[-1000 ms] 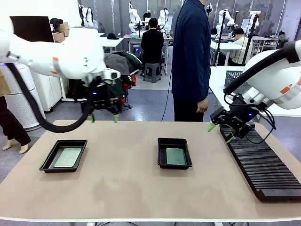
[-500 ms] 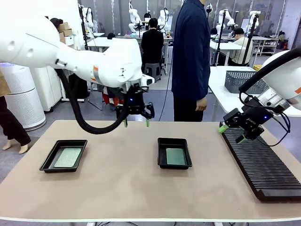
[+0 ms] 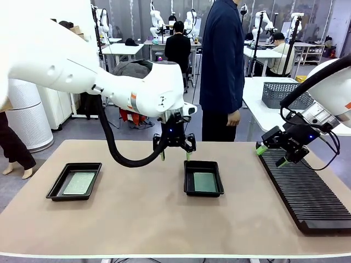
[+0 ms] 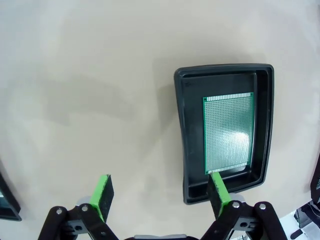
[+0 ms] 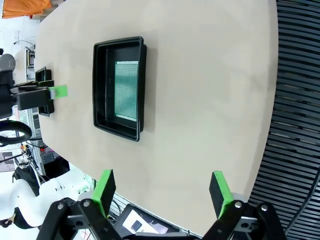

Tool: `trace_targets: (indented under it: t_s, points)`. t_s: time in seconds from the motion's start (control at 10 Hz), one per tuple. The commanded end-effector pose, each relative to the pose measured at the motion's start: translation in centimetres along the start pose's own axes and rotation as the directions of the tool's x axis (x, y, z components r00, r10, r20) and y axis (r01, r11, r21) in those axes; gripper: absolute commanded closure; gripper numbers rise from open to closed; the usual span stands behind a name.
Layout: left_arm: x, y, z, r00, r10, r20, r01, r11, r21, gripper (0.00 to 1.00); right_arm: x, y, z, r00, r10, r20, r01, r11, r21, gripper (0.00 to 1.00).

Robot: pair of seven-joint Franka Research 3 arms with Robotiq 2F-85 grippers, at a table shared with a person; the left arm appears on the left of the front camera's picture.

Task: Inspect and transfer BCBs to ESD trays.
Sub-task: Pick up the ESD tray and place it on the left side of the table.

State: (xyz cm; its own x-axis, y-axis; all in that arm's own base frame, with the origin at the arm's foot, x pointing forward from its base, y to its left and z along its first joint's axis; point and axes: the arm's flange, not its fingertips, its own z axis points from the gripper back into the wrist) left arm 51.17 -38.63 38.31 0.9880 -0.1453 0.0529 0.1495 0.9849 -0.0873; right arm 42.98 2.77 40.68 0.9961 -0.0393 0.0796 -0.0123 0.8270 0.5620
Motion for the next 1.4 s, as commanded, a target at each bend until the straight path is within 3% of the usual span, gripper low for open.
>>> trace_targets:
  t_s: [0.0, 0.6, 1.0, 1.3]
  points:
    - [0.7, -1.3, -1.7, 1.000, 0.016, 0.011, -0.017, 0.999, 0.027, 0.00, 0.0, 0.1, -0.1, 1.000, -0.005, 0.000, 0.005, 1.000, 0.001, 0.00]
    - [0.2, -3.1, -6.1, 0.999, 0.037, 0.010, -0.037, 0.996, 0.075, 0.00, 0.0, 0.1, -0.1, 1.000, -0.005, 0.000, 0.005, 1.000, 0.001, 0.00]
    - [0.2, -3.4, -7.4, 0.994, 0.110, 0.005, -0.110, 0.989, 0.099, 0.00, 0.0, 0.1, -0.1, 1.000, -0.005, 0.000, 0.005, 1.000, 0.001, 0.00]
    - [0.1, -3.1, -7.7, 0.993, 0.119, 0.016, -0.119, 0.990, 0.075, 0.16, 0.0, 0.1, -0.1, 1.000, -0.005, 0.000, 0.005, 1.000, 0.001, 0.00]
